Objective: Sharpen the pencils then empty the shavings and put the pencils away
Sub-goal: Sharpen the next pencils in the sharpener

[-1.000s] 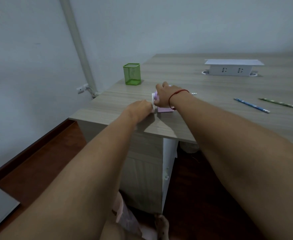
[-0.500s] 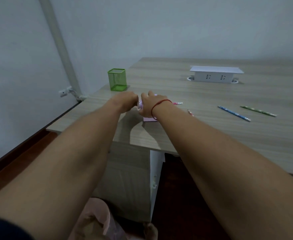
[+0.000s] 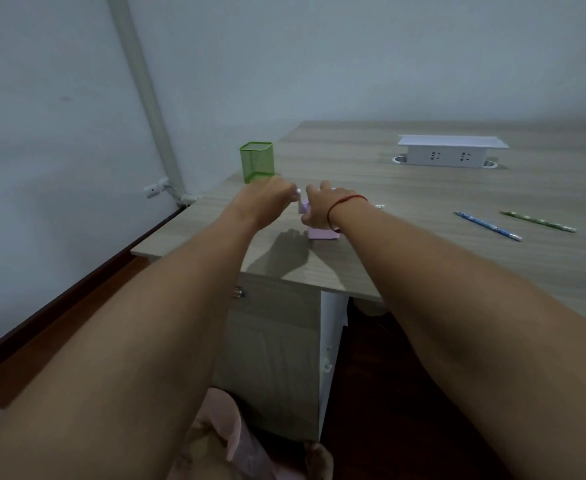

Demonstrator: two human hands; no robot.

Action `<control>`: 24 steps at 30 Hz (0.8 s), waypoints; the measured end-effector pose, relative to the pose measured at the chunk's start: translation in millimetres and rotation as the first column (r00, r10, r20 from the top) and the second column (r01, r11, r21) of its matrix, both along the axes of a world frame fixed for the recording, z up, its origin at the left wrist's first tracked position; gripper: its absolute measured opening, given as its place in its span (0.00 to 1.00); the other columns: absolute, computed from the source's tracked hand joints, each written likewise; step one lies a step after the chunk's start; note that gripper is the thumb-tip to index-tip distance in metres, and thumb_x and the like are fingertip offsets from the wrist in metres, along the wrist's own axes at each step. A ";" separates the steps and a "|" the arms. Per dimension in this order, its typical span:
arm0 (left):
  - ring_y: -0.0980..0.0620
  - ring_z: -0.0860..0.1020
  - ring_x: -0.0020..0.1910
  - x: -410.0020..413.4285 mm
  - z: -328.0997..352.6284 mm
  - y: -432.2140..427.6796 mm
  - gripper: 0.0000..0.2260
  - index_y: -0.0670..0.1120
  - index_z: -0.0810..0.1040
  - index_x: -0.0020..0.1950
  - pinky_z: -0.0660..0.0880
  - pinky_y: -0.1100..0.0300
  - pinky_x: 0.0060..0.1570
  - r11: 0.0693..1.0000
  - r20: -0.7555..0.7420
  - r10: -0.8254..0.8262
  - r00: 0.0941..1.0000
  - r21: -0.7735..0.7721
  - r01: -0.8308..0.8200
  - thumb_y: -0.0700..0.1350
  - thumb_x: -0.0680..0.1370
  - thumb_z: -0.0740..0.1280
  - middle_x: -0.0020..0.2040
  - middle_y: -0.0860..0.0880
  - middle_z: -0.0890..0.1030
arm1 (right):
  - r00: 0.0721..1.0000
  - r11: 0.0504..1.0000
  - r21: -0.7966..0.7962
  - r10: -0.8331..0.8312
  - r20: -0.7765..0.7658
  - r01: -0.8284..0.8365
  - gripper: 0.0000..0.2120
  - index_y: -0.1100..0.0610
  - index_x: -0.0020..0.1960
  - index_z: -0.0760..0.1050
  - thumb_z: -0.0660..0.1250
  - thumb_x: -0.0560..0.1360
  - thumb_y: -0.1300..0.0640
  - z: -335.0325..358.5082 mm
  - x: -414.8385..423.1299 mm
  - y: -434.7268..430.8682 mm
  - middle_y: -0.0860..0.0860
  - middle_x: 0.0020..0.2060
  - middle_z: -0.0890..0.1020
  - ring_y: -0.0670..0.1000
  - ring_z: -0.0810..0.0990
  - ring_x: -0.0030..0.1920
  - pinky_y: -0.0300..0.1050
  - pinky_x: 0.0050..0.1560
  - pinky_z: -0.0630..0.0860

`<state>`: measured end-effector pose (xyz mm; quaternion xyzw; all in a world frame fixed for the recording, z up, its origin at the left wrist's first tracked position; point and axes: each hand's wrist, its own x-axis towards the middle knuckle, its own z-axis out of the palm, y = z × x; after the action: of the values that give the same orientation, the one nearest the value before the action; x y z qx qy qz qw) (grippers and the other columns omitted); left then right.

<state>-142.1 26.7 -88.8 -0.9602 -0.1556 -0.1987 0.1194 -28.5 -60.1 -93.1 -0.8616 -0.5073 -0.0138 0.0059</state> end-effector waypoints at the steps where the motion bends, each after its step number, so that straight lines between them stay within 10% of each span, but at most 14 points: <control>1: 0.36 0.80 0.46 -4.1 -4.8 -4.8 0.10 0.38 0.79 0.52 0.72 0.48 0.41 1.000 0.013 -0.004 1.000 -0.011 0.004 0.42 0.81 0.60 0.46 0.36 0.81 | 1.000 1.000 0.008 0.002 0.001 -0.002 0.27 0.56 0.72 0.60 0.60 0.77 0.45 -0.1 -0.1 -0.4 0.58 0.70 0.65 0.62 0.70 0.68 0.58 0.66 0.69; 24: 0.43 0.78 0.52 8.1 -40.3 -20.1 0.12 0.39 0.79 0.55 0.71 0.54 0.51 0.898 -0.261 0.168 0.951 -0.358 -0.257 0.43 0.81 0.58 0.54 0.40 0.80 | 0.997 0.996 0.048 0.069 0.039 -0.071 0.25 0.57 0.71 0.62 0.57 0.78 0.45 -4.6 1.5 -3.9 0.58 0.69 0.66 0.61 0.71 0.66 0.58 0.63 0.70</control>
<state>-134.0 6.6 -129.1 -0.9579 -0.2819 -0.0406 -0.0353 -27.0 -64.0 -97.6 -0.8425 -0.5367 -0.0422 0.0181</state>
